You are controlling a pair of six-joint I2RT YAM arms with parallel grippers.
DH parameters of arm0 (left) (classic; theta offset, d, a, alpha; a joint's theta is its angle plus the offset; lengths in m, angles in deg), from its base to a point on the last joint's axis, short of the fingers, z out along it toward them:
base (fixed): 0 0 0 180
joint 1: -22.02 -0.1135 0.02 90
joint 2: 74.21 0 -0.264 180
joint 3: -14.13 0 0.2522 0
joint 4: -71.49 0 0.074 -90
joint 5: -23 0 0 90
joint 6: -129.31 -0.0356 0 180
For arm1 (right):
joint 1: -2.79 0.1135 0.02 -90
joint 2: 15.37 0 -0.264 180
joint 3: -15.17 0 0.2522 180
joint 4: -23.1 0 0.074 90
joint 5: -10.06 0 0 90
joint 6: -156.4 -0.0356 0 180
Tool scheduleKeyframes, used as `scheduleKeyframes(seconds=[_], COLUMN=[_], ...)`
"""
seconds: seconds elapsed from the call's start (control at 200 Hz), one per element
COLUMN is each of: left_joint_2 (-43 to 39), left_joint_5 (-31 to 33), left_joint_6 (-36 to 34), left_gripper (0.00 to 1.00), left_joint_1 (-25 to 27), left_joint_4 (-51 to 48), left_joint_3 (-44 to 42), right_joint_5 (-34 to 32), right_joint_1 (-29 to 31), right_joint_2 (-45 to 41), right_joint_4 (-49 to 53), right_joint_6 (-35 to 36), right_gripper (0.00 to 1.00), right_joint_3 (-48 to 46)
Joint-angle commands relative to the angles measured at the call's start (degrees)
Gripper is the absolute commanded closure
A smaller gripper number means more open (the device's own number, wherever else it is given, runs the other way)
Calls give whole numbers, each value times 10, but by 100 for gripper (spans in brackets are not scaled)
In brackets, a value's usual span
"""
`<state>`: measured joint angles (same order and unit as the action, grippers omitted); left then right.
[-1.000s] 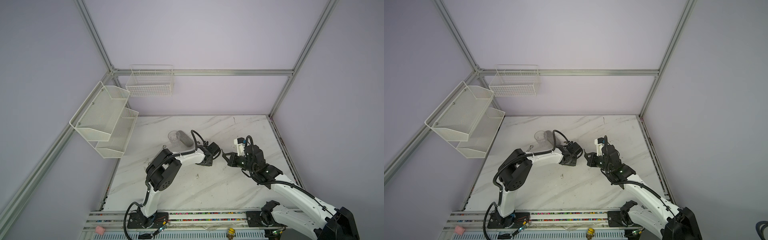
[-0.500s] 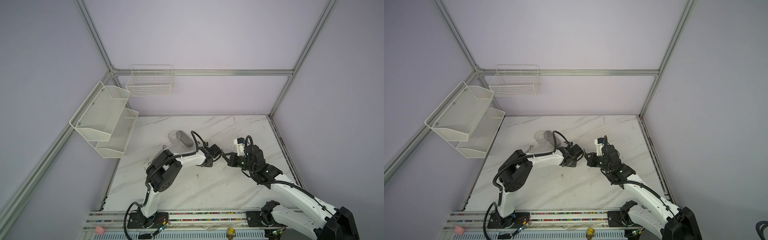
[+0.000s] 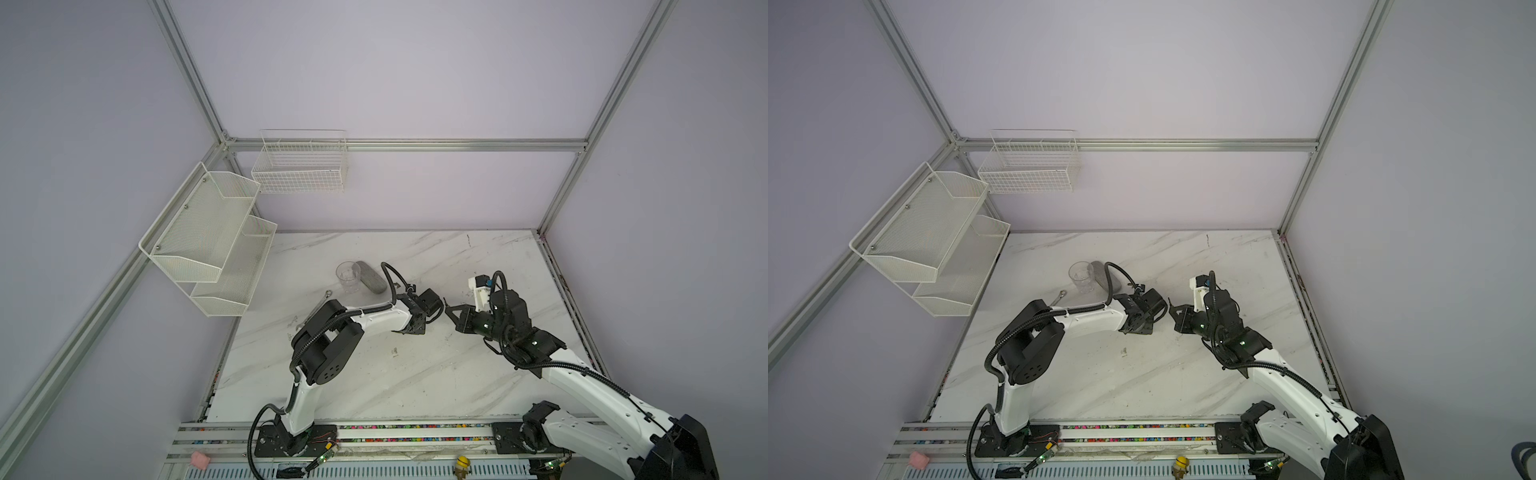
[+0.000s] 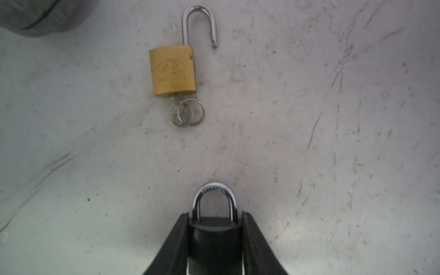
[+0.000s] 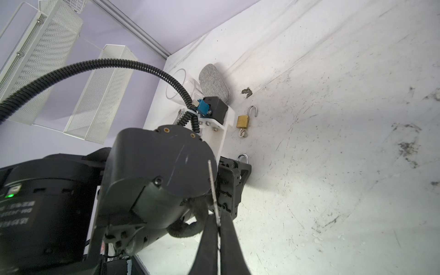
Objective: Unlock with the key
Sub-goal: 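Close the left gripper around the grey padlock body, then lift the grey padlock with the left gripper toward the right gripper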
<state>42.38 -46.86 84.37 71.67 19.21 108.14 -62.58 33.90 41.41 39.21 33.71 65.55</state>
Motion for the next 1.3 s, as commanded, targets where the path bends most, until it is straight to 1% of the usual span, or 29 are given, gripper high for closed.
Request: scheduleKeyframes(seconds=[0.0,0.04,0.2,0.275,0.38,0.5,0.64,0.75,0.955,1.08,1.145,1.295], left_joint_2=[14,11,0,-7,-24,-50,-99,-145,-238,-276,-297,-325], left_joint_5=[-35,-34,-28,-29,-29,-31,-34,-55,-87,-68,-65,-51], left_joint_6=[1,2,-2,-3,-3,-5,7,23,72,93,109,146], left_gripper=[66,67,77,79,88,100,100,100,100,100,100,100], left_joint_1=[5,5,5,3,2,-5,-14,-27,-51,-54,-56,-62], left_joint_4=[-68,-68,-68,-68,-62,-53,-28,10,91,97,115,153], left_joint_3=[-35,-35,-32,-28,-26,-26,-42,-67,-118,-110,-115,-123], right_joint_5=[-4,-4,0,3,5,1,1,-21,-12,-8,-5,-17], right_joint_1=[-3,-4,-4,-4,-3,-4,-4,-4,-4,-1,3,37], right_joint_2=[-6,-7,-6,-6,-6,-8,-5,4,12,27,32,50], right_joint_4=[1,1,5,6,9,22,43,71,75,72,63,21], right_joint_6=[8,7,12,11,10,15,22,47,36,25,18,-11], right_gripper=[100,100,100,100,100,100,100,100,100,100,100,100], right_joint_3=[8,7,13,13,20,29,49,65,72,64,60,43])
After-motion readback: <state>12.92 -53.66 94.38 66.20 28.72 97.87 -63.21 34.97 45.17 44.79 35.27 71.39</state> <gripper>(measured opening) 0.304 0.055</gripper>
